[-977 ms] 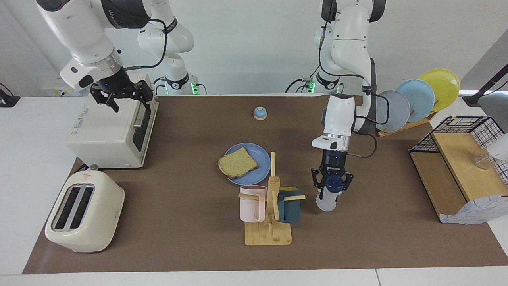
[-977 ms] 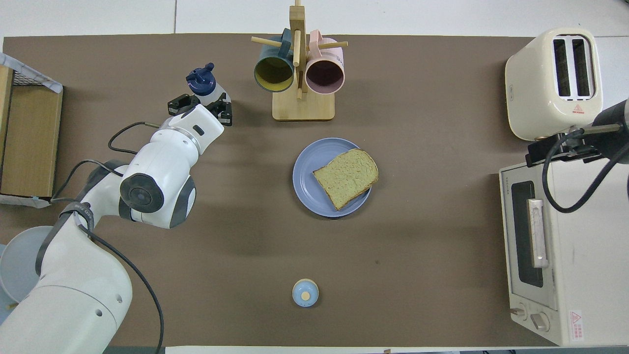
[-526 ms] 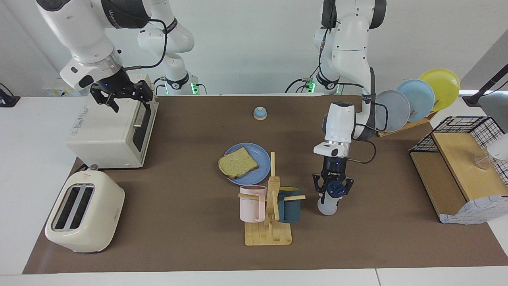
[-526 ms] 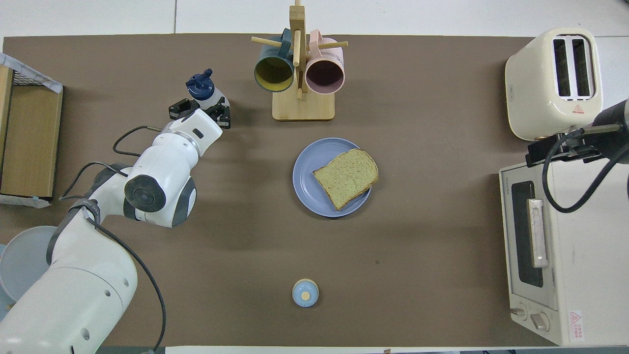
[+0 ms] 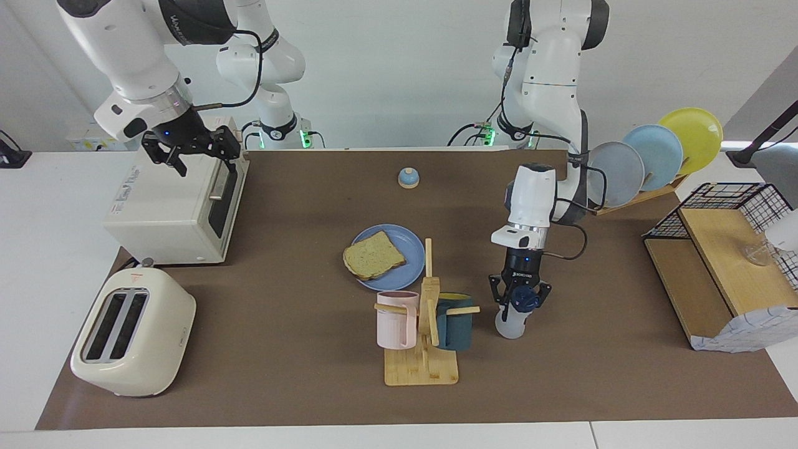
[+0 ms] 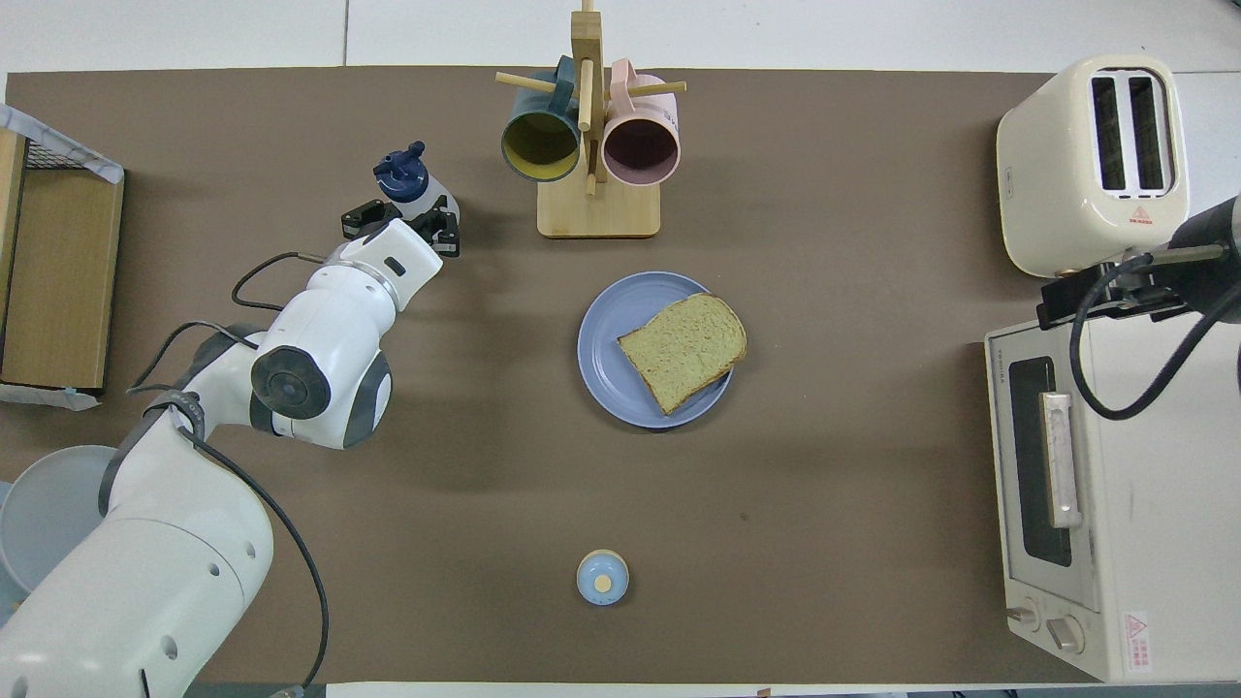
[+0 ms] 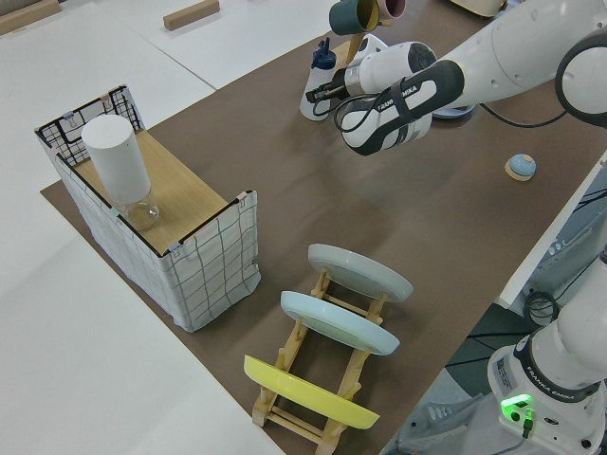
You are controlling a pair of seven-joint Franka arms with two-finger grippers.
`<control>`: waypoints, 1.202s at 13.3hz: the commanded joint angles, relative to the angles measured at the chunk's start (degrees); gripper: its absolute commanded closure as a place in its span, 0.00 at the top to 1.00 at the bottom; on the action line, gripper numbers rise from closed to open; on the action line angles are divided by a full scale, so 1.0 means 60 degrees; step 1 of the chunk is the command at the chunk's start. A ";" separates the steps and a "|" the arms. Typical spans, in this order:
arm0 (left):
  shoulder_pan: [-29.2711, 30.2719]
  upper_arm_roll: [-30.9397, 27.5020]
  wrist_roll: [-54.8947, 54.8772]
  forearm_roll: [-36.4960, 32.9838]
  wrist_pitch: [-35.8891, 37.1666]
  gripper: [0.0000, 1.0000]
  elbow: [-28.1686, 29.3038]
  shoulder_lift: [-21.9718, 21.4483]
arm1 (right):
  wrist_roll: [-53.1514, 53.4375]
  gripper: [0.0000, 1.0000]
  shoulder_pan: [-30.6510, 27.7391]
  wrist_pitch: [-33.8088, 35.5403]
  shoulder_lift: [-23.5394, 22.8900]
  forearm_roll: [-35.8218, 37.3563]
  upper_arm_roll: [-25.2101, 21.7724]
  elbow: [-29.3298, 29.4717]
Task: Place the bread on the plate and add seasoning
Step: 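Set the bottle upright on the table and open the left gripper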
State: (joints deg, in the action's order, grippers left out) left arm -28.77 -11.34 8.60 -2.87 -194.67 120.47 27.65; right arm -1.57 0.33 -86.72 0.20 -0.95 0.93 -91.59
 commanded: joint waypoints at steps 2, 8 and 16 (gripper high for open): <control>0.0122 0.0147 0.0002 0.0097 -0.0163 0.80 0.0019 0.0108 | -0.0266 1.00 -0.0084 -0.0078 0.0230 -0.0003 0.0007 -0.0276; 0.0122 0.0118 -0.0013 0.0097 -0.0133 1.00 0.0033 0.0064 | -0.0266 1.00 -0.0084 -0.0078 0.0230 -0.0003 0.0007 -0.0262; -0.0010 0.0103 -0.0144 0.0112 0.0057 1.00 0.0267 -0.0024 | -0.0266 1.00 -0.0070 -0.0063 0.0230 -0.0003 0.0021 -0.0262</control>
State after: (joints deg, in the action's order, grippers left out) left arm -28.80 -11.13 8.62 -2.87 -194.56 120.76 27.98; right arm -1.57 0.34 -86.72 0.22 -0.95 0.93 -91.60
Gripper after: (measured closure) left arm 0.000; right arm 0.000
